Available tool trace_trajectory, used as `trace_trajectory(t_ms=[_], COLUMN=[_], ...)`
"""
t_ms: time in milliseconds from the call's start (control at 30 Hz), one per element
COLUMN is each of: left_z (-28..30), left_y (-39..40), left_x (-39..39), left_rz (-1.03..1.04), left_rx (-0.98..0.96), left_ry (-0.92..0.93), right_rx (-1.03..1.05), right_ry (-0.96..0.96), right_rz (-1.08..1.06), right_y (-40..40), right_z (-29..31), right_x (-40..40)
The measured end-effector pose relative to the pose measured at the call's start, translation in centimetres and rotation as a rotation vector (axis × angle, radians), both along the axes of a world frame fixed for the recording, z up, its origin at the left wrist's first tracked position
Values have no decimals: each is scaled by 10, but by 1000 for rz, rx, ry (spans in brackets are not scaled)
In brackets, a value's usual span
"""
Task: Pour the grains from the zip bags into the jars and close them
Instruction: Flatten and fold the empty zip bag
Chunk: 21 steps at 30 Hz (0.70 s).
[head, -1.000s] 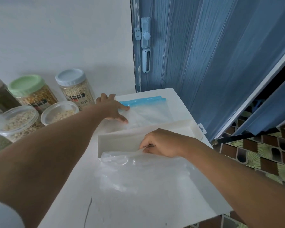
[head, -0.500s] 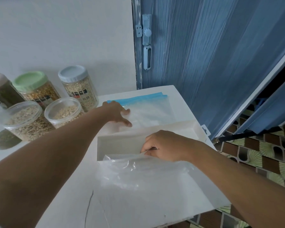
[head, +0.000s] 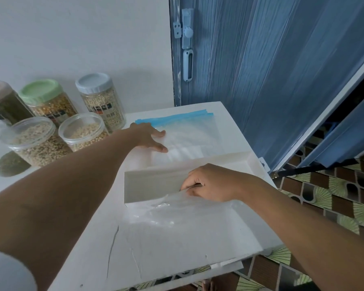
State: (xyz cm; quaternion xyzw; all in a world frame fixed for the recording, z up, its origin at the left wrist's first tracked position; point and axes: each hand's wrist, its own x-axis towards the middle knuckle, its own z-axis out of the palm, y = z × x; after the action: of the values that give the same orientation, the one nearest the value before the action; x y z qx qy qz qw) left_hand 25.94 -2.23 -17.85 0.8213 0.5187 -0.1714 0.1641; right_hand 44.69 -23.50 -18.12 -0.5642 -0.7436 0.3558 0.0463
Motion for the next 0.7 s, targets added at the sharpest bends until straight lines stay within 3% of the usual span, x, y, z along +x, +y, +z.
trace_trajectory(t_ms=[433,700], left_z=[-7,-12], left_y=[7,9], left_x=[-6,-8], left_rz=[16,1], left_rx=[-13,-8], left_ry=[-14,-11], right_rx=[42,-34], right_ry=[0,12], right_rz=[79,73], right_y=[-25,-41], right_z=[1,6], right_x=[-3,-4])
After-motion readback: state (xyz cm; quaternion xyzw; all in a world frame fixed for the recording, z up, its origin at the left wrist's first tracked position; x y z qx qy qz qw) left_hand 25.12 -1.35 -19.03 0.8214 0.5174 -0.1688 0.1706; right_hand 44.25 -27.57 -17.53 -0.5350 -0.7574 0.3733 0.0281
